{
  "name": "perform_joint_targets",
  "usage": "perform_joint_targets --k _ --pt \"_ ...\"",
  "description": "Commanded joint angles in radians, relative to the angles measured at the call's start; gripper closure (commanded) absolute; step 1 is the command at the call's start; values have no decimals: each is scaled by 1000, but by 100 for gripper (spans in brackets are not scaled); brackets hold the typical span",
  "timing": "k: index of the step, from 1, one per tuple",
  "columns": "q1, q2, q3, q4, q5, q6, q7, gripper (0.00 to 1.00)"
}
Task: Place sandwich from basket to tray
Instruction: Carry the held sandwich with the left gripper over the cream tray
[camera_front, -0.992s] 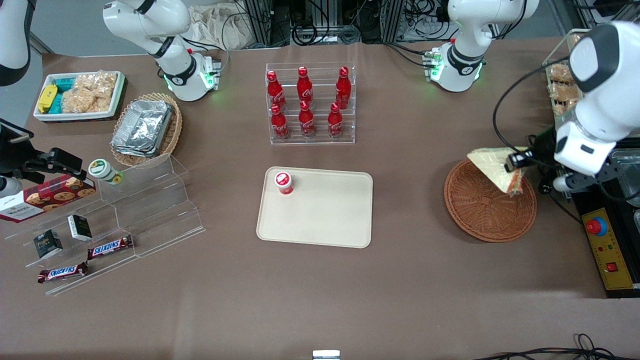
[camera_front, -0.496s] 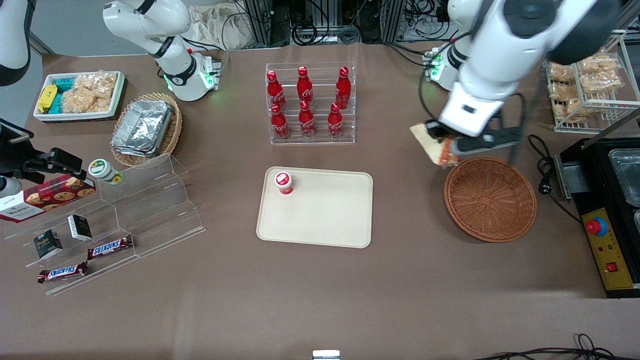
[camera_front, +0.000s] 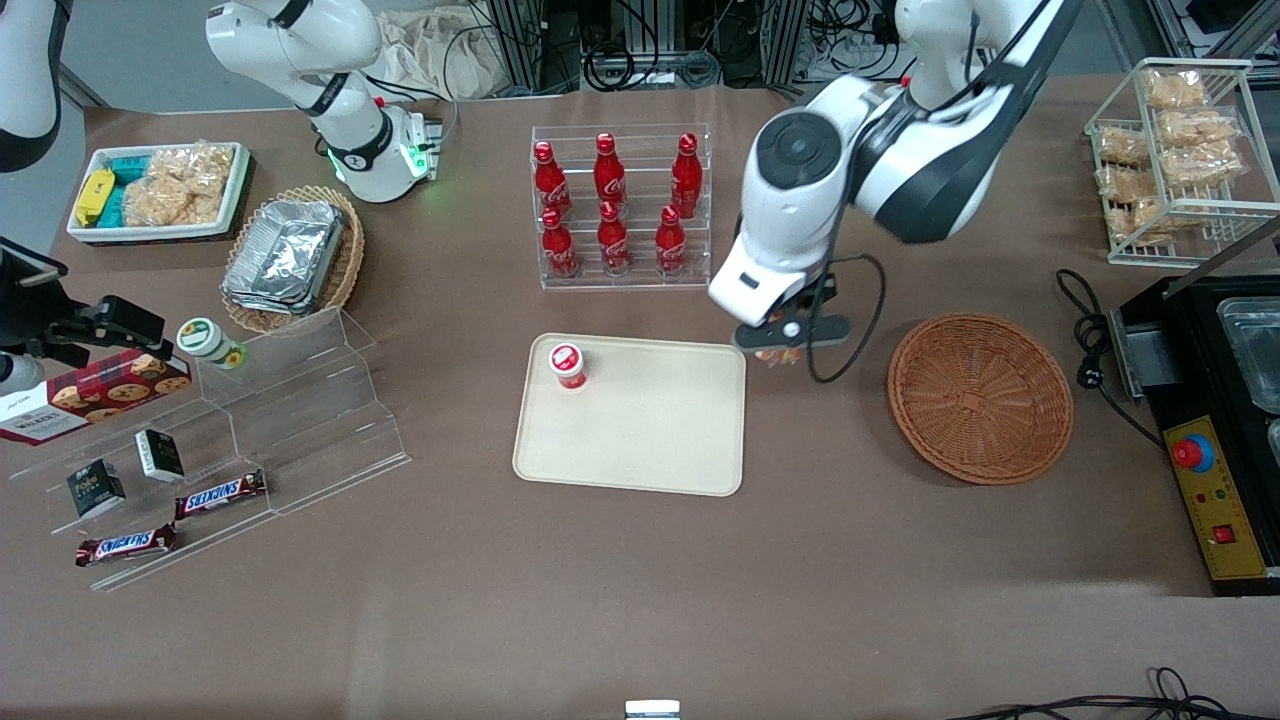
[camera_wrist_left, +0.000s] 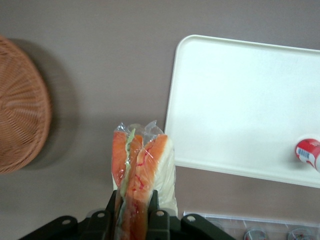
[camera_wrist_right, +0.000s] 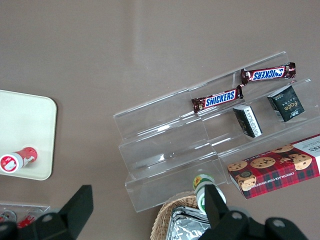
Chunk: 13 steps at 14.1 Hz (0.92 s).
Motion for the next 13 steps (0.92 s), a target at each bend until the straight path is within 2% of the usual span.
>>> perform_joint_targets --k 1,4,6,10,11,12,13 --pt "-45 189 -8 112 128 41 -104 74" --pt "-71 335 -5 178 253 74 -161 74" --pt "-74 395 -3 206 277 120 -162 74" --pt "-97 464 0 244 316 135 -190 65" --pt "-104 475 0 250 327 135 -192 62" --pt "-106 480 0 250 330 135 -193 53" --pt "-106 481 0 252 330 135 -193 41"
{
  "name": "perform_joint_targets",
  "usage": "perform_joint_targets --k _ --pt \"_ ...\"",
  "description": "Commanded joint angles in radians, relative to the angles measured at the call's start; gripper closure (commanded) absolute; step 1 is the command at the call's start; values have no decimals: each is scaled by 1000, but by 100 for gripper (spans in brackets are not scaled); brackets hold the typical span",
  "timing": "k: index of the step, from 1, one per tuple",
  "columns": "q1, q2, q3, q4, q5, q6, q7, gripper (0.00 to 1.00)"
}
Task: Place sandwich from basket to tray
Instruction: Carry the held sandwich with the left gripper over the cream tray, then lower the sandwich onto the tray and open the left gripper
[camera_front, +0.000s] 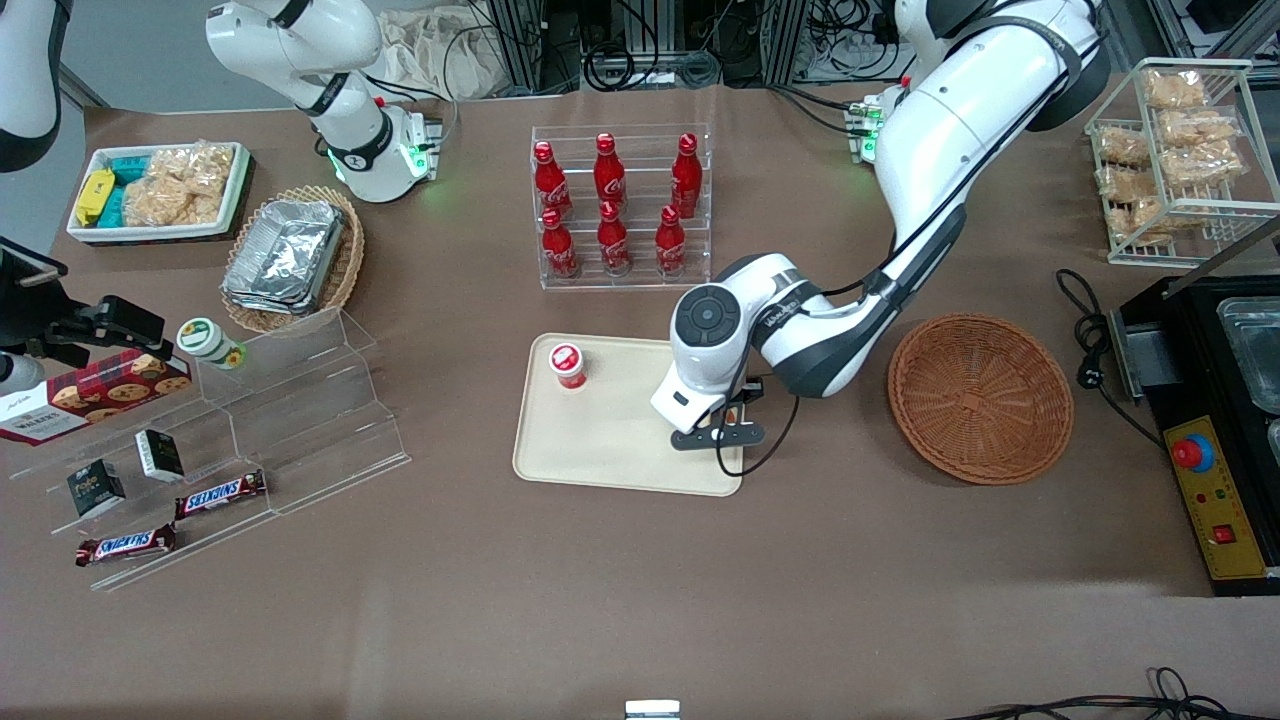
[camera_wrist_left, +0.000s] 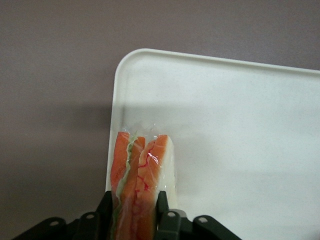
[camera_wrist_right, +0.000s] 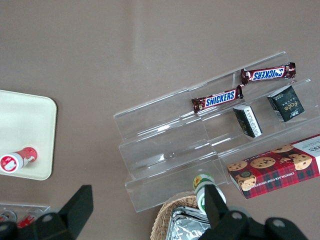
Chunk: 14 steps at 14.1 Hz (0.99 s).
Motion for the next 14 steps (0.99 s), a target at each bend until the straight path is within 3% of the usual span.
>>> perform_joint_targets --k 1,3,8,10,14 --pt "-20 22 -1 41 27 -13 -24 17" --pt "-20 19 -1 42 26 -15 -27 0" --pt "-6 -116 -4 73 6 -138 -143 0" --pt "-3 -226 13 70 -63 -206 -178 0" --pt "-4 -415 143 52 -196 -283 -151 0"
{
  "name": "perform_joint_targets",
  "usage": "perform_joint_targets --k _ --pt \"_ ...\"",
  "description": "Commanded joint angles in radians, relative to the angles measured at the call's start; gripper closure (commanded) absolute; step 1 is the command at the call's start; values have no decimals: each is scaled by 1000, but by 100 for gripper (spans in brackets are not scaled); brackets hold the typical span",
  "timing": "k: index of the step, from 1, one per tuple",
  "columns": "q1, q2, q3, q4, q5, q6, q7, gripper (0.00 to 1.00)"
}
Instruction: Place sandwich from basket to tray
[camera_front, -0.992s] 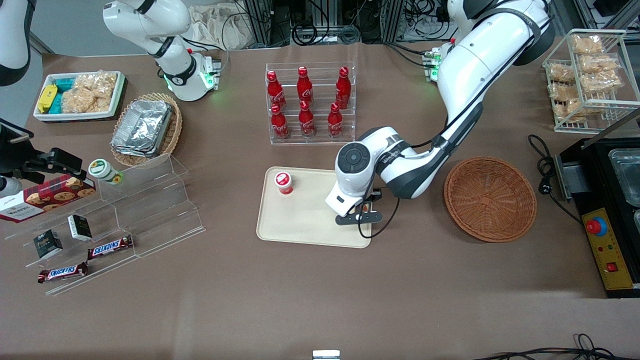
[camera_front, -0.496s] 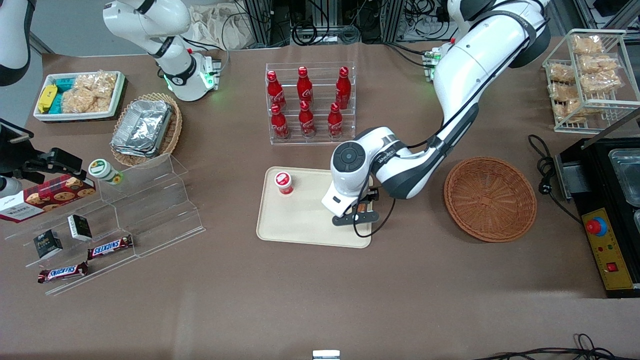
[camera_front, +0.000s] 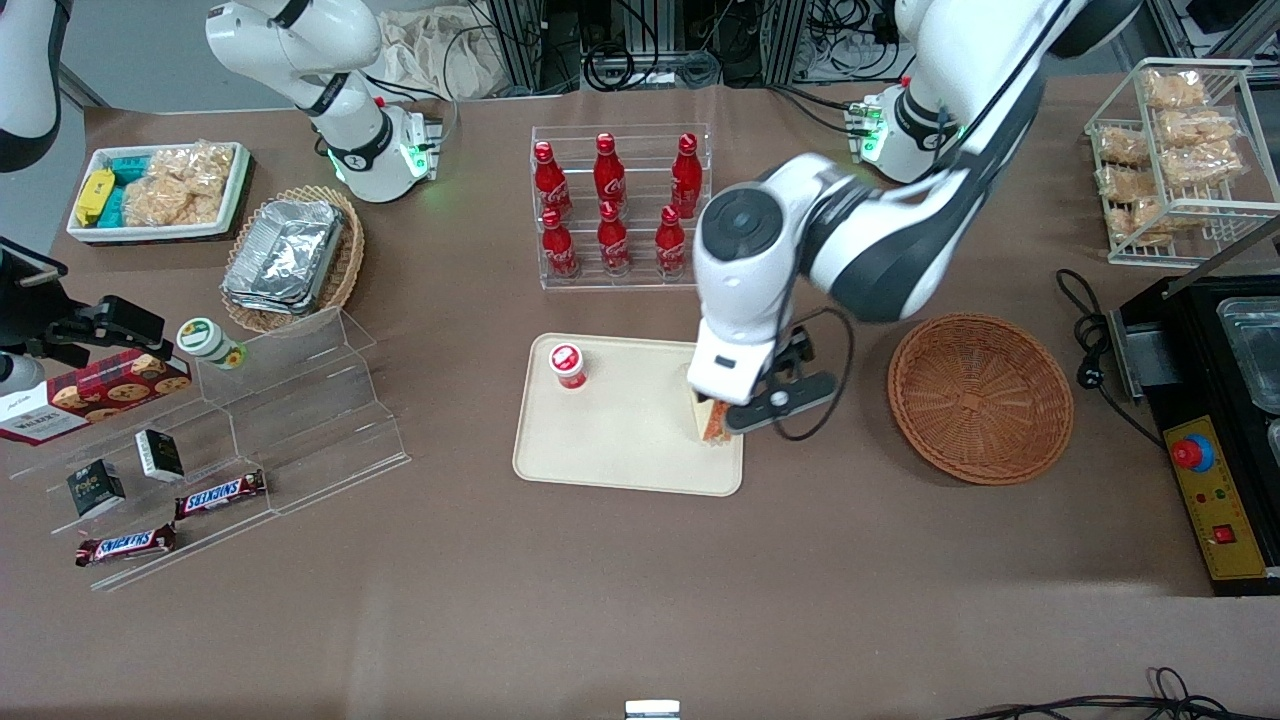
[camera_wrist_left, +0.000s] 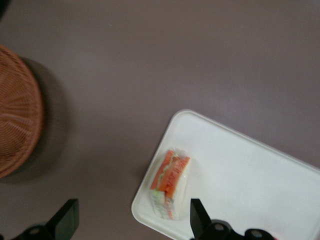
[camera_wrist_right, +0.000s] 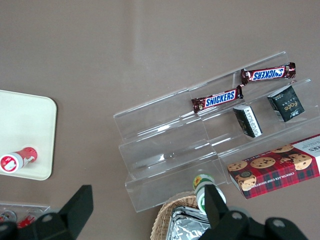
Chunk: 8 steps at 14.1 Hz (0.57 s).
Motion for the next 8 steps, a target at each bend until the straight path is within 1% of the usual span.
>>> perform_joint_targets --k 1,3,4,6,7,8 --pt "-1 -126 84 -51 -81 -34 25 0" --pt "-1 -181 142 -51 -138 -75 109 0" --pt "-1 -213 183 -53 -182 -99 179 0" --pt "-1 -267 294 -59 -267 -144 343 0" --pt "-1 -290 349 -63 -293 -158 425 0" --pt "-1 -302 398 -71 -304 -169 505 0"
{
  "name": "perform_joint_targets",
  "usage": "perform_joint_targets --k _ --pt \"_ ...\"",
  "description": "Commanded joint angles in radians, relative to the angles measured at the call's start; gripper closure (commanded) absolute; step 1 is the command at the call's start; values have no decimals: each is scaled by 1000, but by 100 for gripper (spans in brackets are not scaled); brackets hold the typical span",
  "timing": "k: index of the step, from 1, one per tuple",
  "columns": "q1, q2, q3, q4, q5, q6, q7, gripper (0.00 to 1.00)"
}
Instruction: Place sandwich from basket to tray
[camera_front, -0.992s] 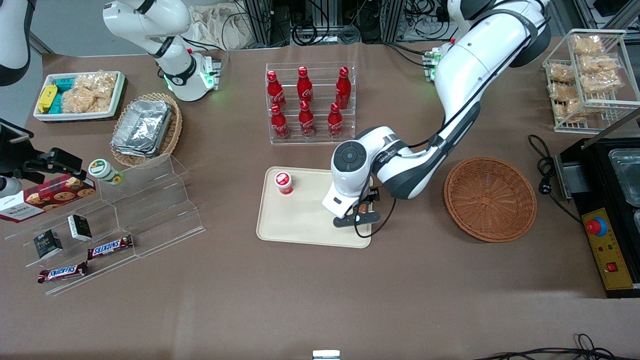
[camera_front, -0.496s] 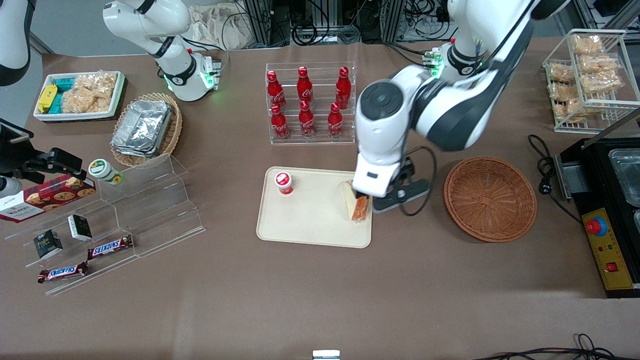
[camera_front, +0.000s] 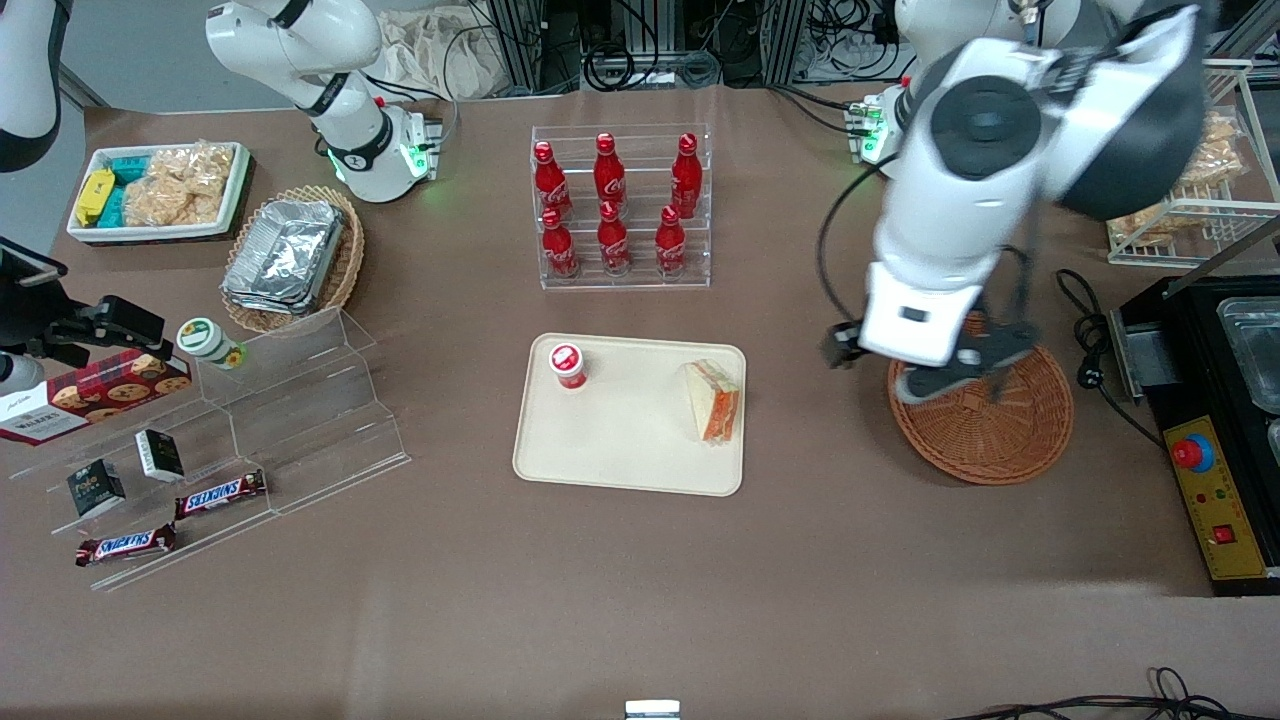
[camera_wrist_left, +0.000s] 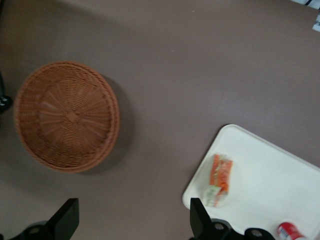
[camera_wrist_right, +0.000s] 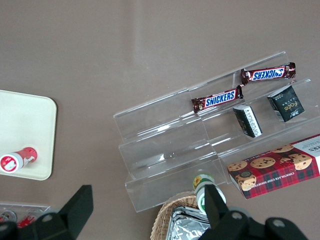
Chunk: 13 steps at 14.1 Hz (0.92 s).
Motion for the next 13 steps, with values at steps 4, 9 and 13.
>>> perform_joint_targets --k 4,9,13 --pt "-2 -123 301 -108 -111 -26 447 0" --pt "5 -188 466 -174 -151 -26 737 0" --pt "184 -251 400 -211 -200 -41 908 0"
